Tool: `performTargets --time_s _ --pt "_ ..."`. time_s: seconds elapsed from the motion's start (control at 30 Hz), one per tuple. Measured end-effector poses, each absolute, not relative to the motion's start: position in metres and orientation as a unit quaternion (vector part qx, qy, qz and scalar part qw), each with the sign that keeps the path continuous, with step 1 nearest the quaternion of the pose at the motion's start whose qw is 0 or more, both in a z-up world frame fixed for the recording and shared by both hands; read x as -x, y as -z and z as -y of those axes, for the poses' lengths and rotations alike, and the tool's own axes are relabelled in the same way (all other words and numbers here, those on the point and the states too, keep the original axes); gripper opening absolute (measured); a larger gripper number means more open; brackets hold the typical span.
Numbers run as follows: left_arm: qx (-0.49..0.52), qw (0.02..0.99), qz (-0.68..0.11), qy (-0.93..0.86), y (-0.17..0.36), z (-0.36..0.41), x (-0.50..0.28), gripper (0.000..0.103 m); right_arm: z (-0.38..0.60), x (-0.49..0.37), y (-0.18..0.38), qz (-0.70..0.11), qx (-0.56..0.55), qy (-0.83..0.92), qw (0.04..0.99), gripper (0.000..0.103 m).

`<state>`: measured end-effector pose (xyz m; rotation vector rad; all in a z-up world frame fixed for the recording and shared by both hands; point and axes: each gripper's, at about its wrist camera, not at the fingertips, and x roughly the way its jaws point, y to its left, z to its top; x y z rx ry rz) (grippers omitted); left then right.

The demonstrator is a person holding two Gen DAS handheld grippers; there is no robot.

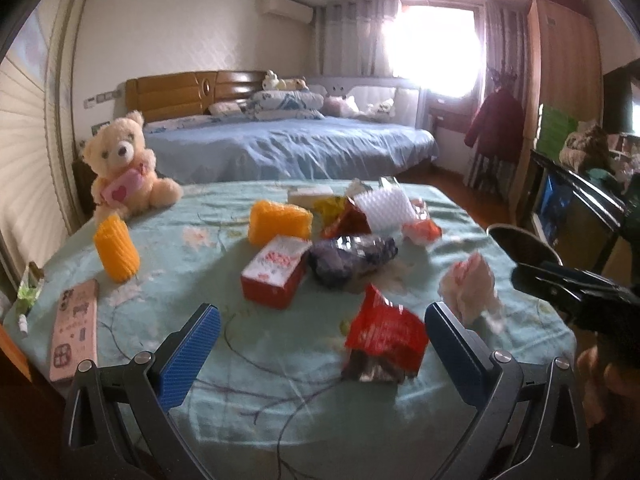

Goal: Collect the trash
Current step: 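Grasp the red snack wrapper with the left tool while the right tool grasps the white plastic bag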

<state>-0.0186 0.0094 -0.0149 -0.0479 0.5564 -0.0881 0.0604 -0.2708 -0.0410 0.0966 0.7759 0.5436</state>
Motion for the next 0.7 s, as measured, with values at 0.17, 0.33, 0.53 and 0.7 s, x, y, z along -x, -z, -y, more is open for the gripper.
performTargets --time_s 0.17,0.33,0.53,0.7 --pt "0.025 0.953 -0.294 0.063 0.022 -0.005 0.011 0.101 0.268 -0.07 0.061 -0.407 -0.048 -0.263 0.873 0.08" --pt "0.02 0.948 -0.309 0.08 0.032 0.003 0.001 0.098 0.268 -0.078 0.07 -0.421 -0.051 -0.263 0.866 0.074" --pt "0.022 0.936 -0.337 0.101 0.046 0.01 -0.019 0.083 0.267 -0.09 0.082 -0.438 -0.058 -0.265 0.857 0.061" --pt "0.023 0.925 -0.358 0.122 0.056 0.017 -0.039 0.06 0.271 -0.098 0.094 -0.456 -0.079 -0.276 0.843 0.038"
